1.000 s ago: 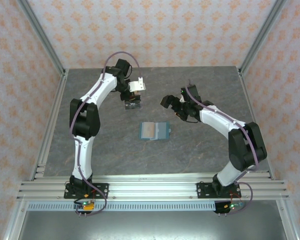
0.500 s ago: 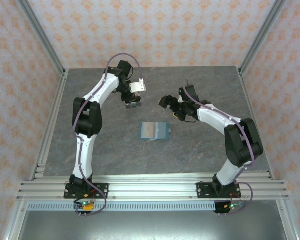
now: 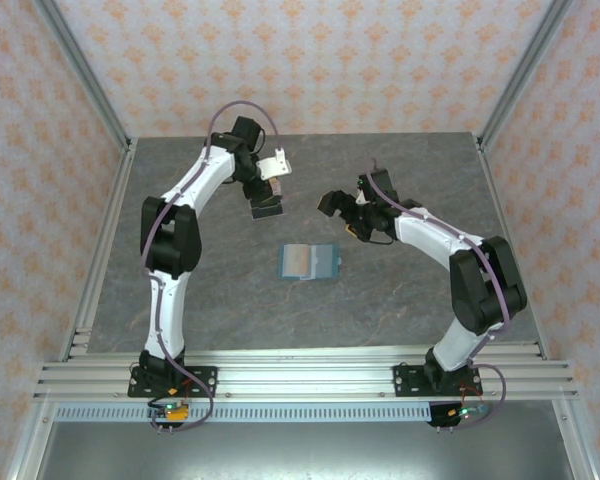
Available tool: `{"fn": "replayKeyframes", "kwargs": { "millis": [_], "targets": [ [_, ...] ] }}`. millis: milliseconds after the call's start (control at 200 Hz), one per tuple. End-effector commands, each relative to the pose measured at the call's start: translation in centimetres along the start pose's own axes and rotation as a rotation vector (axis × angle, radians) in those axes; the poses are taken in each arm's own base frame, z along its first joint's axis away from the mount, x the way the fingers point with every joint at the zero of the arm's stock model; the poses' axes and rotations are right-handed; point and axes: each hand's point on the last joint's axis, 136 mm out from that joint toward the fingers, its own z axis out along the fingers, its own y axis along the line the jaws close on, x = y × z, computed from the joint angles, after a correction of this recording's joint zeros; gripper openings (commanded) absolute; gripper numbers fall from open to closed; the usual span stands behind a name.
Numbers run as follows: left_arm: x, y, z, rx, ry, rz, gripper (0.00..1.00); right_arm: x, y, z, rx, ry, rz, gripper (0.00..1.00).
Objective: Take the credit cards out of the card holder
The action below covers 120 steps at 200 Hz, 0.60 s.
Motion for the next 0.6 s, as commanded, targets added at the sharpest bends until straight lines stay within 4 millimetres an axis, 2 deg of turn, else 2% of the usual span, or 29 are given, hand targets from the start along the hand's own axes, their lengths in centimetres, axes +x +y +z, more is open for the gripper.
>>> {"fn": "replayKeyframes", "kwargs": {
  "millis": [0, 85, 105, 115, 145, 245, 335, 430, 596],
  "targets": [
    [-2.4, 2.4, -6.4, -0.195, -0.136, -0.174, 0.34, 0.3, 1.3, -2.0, 0.042, -0.038, -0.052, 0.97],
    [-2.0, 2.4, -8.0, -0.259, -0.176, -0.312, 0.36, 1.7, 1.7, -2.5, 0.093, -0.046, -0.107, 0.95],
    [-1.7, 2.3, -7.7, -0.263, -0.172, -0.347, 0.37, 2.2, 2.0, -2.5, 0.1, -0.042, -0.122, 0.94],
    [-1.8, 2.3, -8.7, -0.277, -0.188, -0.36, 0.37, 2.4, 2.2, -2.5, 0.101, -0.041, -0.129, 0.94],
    [-1.6, 2.1, -9.4, -0.293, -0.198, -0.408, 0.38, 3.1, 2.4, -2.5, 0.112, -0.035, -0.147, 0.93],
    [0.4, 1.5, -10.5, -0.336, -0.189, -0.64, 0.39, 5.2, 2.9, -2.2, 0.143, -0.014, -0.195, 0.85],
    [2.1, -0.2, -10.5, -0.308, -0.146, -0.802, 0.39, 7.1, 3.0, -1.7, 0.17, 0.01, -0.231, 0.78],
    [3.5, -2.4, -9.5, -0.263, -0.152, -0.904, 0.41, 8.6, 2.7, -0.6, 0.199, 0.035, -0.253, 0.73],
    [6.4, -4.2, -9.0, -0.311, -0.147, -1.083, 0.43, 10.2, 1.5, 1.7, 0.256, 0.093, -0.265, 0.68]
  ]
}}
